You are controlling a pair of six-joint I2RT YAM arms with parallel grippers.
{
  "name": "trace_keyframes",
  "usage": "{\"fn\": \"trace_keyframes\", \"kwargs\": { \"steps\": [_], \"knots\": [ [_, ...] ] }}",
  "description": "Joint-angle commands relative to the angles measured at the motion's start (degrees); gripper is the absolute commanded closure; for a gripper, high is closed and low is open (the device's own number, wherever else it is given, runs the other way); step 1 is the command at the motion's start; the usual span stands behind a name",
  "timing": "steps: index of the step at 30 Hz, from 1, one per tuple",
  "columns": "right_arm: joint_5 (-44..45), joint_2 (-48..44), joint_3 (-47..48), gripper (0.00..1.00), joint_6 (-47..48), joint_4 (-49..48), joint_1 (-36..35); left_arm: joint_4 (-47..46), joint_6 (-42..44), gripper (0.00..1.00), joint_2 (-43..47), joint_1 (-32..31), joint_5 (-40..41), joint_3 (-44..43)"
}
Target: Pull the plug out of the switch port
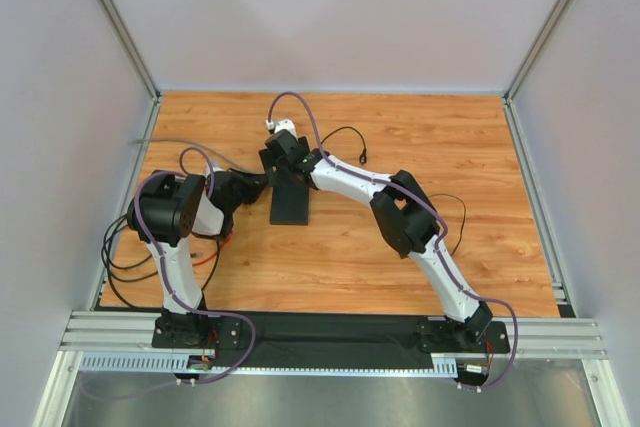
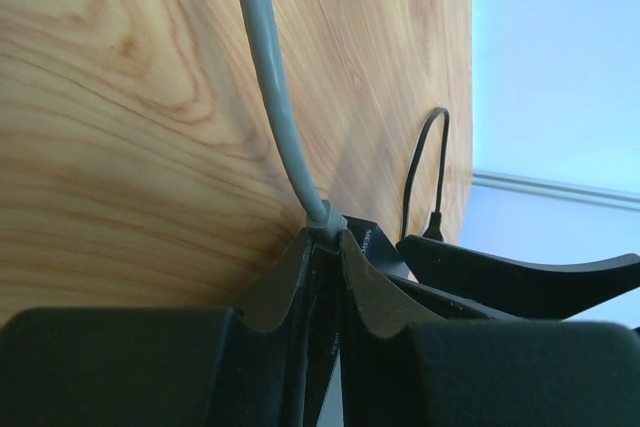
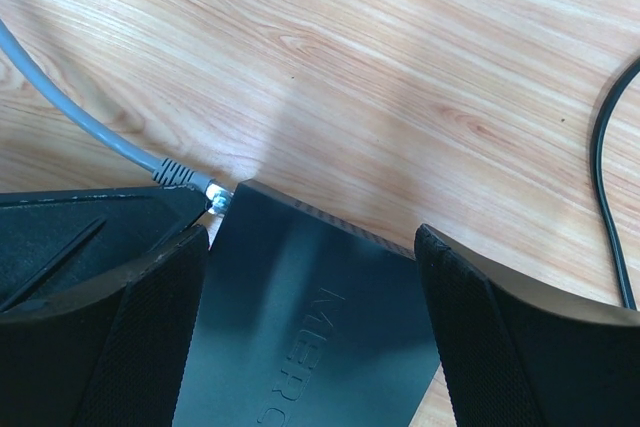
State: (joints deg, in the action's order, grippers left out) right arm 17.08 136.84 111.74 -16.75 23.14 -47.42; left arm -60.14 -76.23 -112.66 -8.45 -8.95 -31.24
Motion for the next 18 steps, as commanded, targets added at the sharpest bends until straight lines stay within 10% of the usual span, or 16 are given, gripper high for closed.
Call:
{"fn": "trace_keyframes", "kwargs": {
  "steps": [1,18],
  "knots": [
    [4.6,1.4,-3.3,0.16,0.0,9.8,0.6,-3.8,0.8,1.0,-1.0,2.3,6.7,1.2],
    [-3.4,-3.1,-10.7,0.16,-2.0,2.4,2.4,-5.2,0.5,1.0,0.1,3.7,6.8,3.2]
  ]
}}
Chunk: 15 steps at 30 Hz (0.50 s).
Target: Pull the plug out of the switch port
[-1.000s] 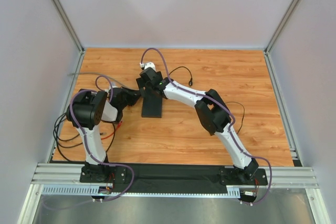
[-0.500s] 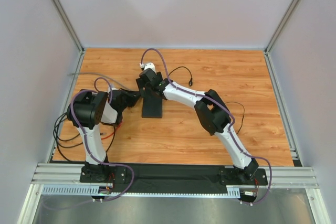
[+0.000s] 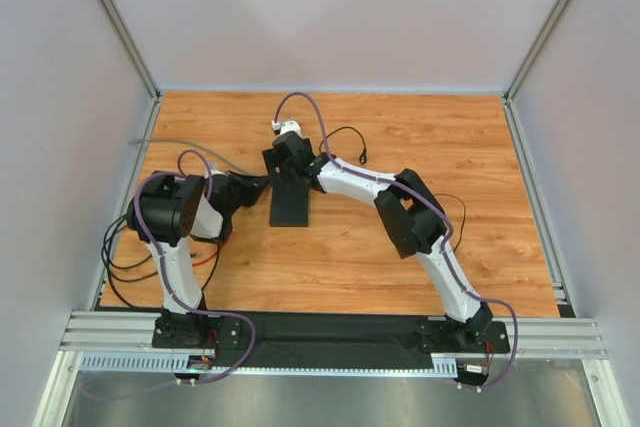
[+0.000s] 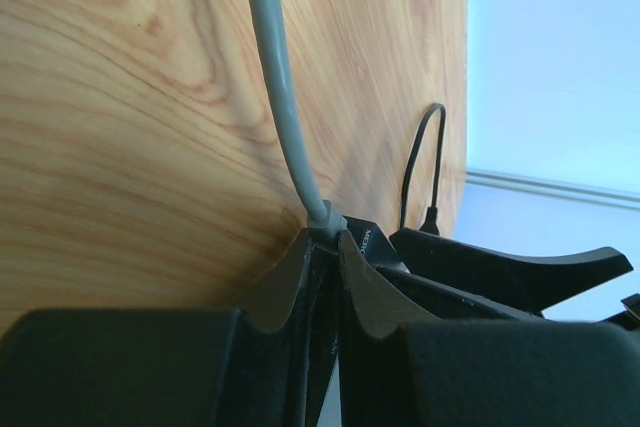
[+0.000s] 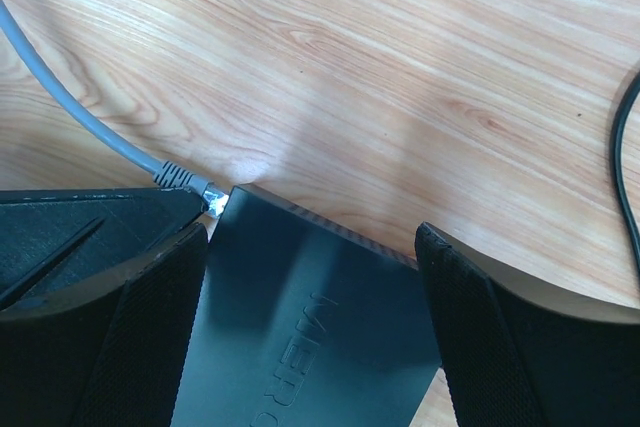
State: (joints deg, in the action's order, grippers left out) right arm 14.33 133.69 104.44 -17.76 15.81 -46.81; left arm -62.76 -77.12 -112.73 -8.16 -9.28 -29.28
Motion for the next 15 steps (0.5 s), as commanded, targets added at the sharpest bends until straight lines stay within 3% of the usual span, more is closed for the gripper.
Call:
{"fn": "trace_keyframes", "kwargs": {
  "steps": [1,15],
  "knots": [
    [-1.5,0.1,-3.5,0.16,-1.2,9.2,2.2,-2.9,1.3,1.0,0.1,3.7,7.2,1.7],
    [-5.4,1.1,-2.5,0.16,-2.5,8.5,3.0,-4.7,1.4,1.0,-0.7,3.5,5.1,1.6]
  ]
}}
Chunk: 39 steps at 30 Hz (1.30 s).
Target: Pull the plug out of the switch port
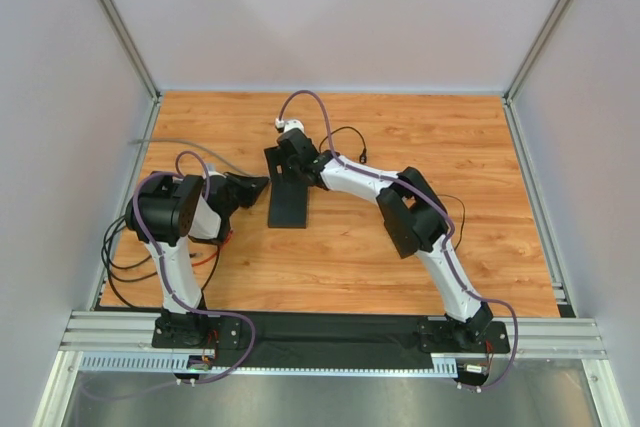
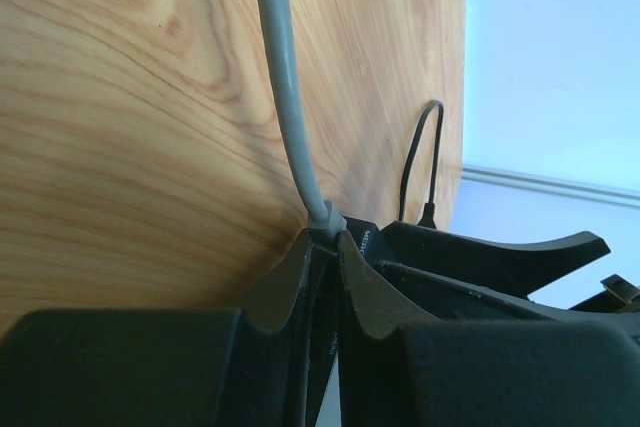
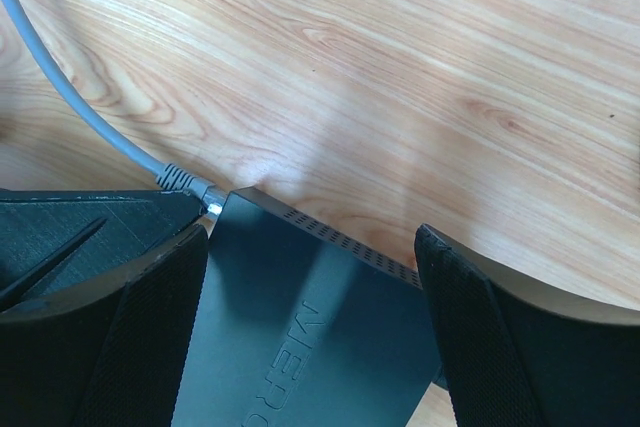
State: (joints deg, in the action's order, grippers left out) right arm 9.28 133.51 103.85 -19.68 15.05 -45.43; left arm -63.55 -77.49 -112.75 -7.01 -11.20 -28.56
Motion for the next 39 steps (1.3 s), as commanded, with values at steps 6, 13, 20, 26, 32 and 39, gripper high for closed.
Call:
{"fn": "trace_keyframes", "kwargs": {
  "steps": [6,13,20,26,32,39],
  "knots": [
    [-4.8,1.2,-3.0,0.16,-2.2,7.2,2.9,-1.6,2.2,1.0,-0.5,1.6,5.8,-0.9],
    [-6.1,0.4,-3.9,0.16,-2.5,5.4,3.7,-5.4,0.0,0.93,-3.7,0.9,4.3,-0.7],
    [-6.3,0.9,-2.8,0.17,-1.2,5.7,3.7,-5.4,-1.0,0.74,-3.7,0.9,3.4,-0.1],
    [-6.7,1.0,-2.3,0.17,-1.1,5.8,3.7,-7.6,-2.5,0.65,-4.9,0.6,3.0,0.4],
    [-7.1,1.1,-2.2,0.17,-1.1,5.8,3.7,-8.9,-3.5,0.62,-6.3,0.5,1.9,-1.1],
    [-6.9,1.0,-2.1,0.17,-1.1,5.9,3.7,-4.0,-3.5,0.63,-6.6,-0.4,0.5,-2.6]
  ]
}}
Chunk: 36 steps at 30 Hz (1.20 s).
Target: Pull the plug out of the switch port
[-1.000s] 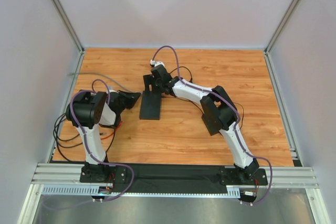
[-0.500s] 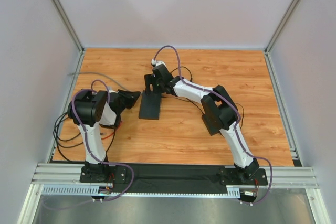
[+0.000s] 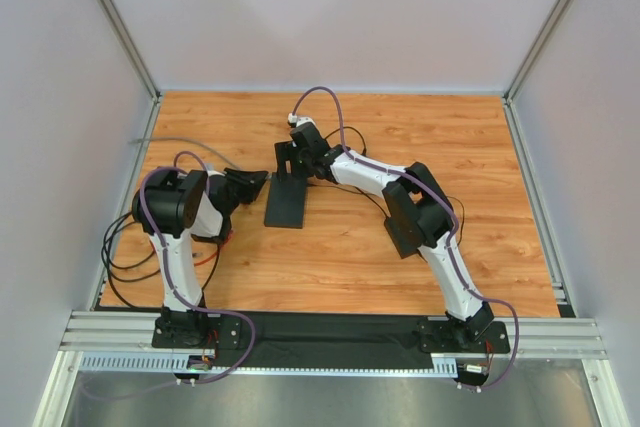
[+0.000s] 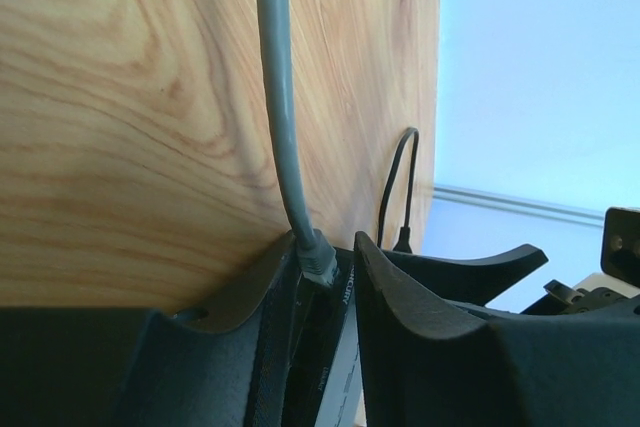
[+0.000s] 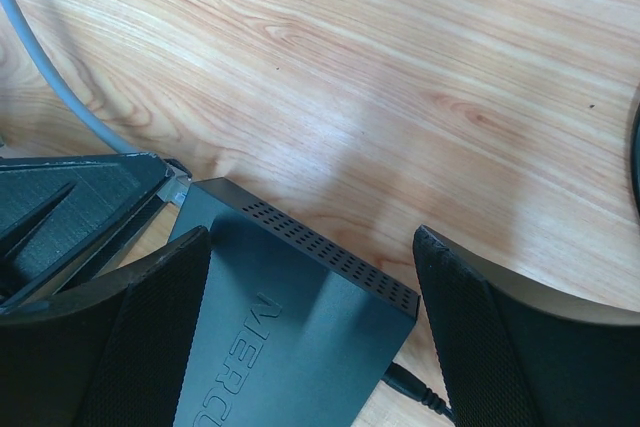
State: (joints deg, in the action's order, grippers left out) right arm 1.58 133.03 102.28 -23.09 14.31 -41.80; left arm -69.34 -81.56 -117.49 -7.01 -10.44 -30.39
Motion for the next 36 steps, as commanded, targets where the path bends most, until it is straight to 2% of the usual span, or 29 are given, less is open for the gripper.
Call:
{"fn": "trace_keyframes", "kwargs": {
  "steps": [1,7,15,21,29,35,36],
  "knots": [
    [0.7,1.4,-0.6,0.17,2.4,6.5,0.1,2.1,0.4,0.64,-2.0,-0.4,-0.6,-0.8],
    [0.8,1.4,-0.4,0.18,2.6,6.4,0.1,4.7,0.4,0.66,-2.4,-1.0,-2.6,-1.3],
    [0.7,1.7,-0.1,0.17,2.6,6.6,0.1,3.9,0.3,0.7,-2.7,-1.8,-2.6,-1.0],
    [0.6,1.8,0.2,0.18,2.6,6.6,0.1,2.9,0.6,0.65,-2.8,-2.0,-3.1,-0.5],
    [0.6,2.1,0.6,0.18,2.7,6.9,0.0,2.0,1.1,0.65,-3.3,-2.7,-3.4,0.6],
    [1.0,2.0,0.7,0.18,2.8,7.3,0.0,-1.7,-0.4,0.73,-5.0,-2.8,-3.2,1.0],
    [1.3,1.9,0.7,0.18,2.8,7.4,0.1,-2.0,-0.3,0.77,-5.0,-2.8,-3.0,1.1]
  ]
}}
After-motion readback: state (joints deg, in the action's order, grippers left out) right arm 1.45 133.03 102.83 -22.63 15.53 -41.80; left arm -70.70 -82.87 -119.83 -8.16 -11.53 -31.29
